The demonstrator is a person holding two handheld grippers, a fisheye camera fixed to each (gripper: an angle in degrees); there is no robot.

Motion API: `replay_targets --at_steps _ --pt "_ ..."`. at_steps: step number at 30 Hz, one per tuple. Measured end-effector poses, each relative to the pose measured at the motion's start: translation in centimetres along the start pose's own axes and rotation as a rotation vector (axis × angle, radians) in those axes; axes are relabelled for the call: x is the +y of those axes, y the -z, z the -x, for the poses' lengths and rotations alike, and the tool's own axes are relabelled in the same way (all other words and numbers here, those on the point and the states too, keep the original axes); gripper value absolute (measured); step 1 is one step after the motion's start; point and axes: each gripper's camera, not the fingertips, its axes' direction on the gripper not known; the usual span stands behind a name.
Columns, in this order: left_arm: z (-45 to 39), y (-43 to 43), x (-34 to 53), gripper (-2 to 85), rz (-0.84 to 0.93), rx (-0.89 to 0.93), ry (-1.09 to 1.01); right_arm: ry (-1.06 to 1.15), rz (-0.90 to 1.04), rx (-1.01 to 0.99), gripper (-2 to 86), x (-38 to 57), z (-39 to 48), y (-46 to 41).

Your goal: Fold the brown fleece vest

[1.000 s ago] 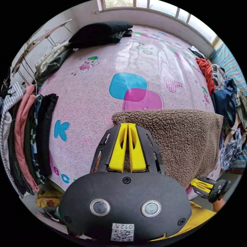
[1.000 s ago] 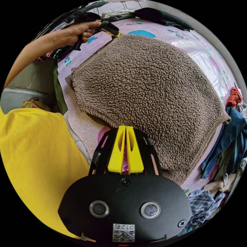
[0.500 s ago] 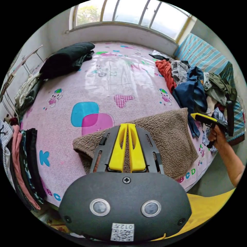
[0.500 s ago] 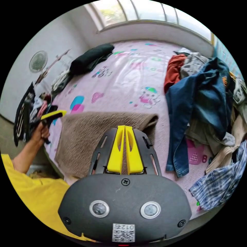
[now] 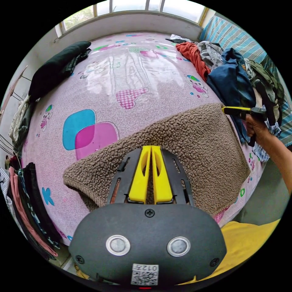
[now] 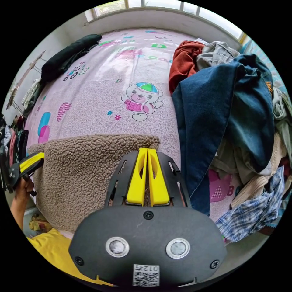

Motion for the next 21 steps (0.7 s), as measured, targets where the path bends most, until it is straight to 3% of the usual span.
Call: replay_targets --at_steps 3,5,8,11,16,17,21 --pt "0.9 1.7 -0.6 -0.1 -0.028 0.019 0.085 -0.081 0.003 -0.050 -0.1 0.0 -1.8 1.9" --pt "0.2 4.3 -0.7 -0.1 -0.158 0.019 0.084 -0.087 -0.145 -0.075 -0.1 1.2 -1.4 5.3" --pt "-2.0 3.9 -2.7 -0.1 -0.164 0.063 -0.001 0.097 -0.298 -0.213 0.0 2.3 3.5 7.9" --pt "-3.8 0.9 -4.7 -0.1 -0.082 0.019 -0.057 0.229 -0.258 -0.295 0.0 2.2 8.0 5.3" --pt "-3.7 -2.6 -5.0 -0.2 -0.062 -0.006 -0.102 0.200 -0.037 -0.228 -0.1 1.5 8.8 -3.6" --pt "-3.7 -3.0 -5.0 -0.2 -0.073 -0.017 -0.112 0.169 -0.101 -0.264 -0.1 1.8 7.7 -3.9" --pt "-3.6 -3.8 -5.0 -0.2 -0.080 -0.030 -0.115 0.167 -0.056 -0.314 -0.1 1.4 5.8 -5.6"
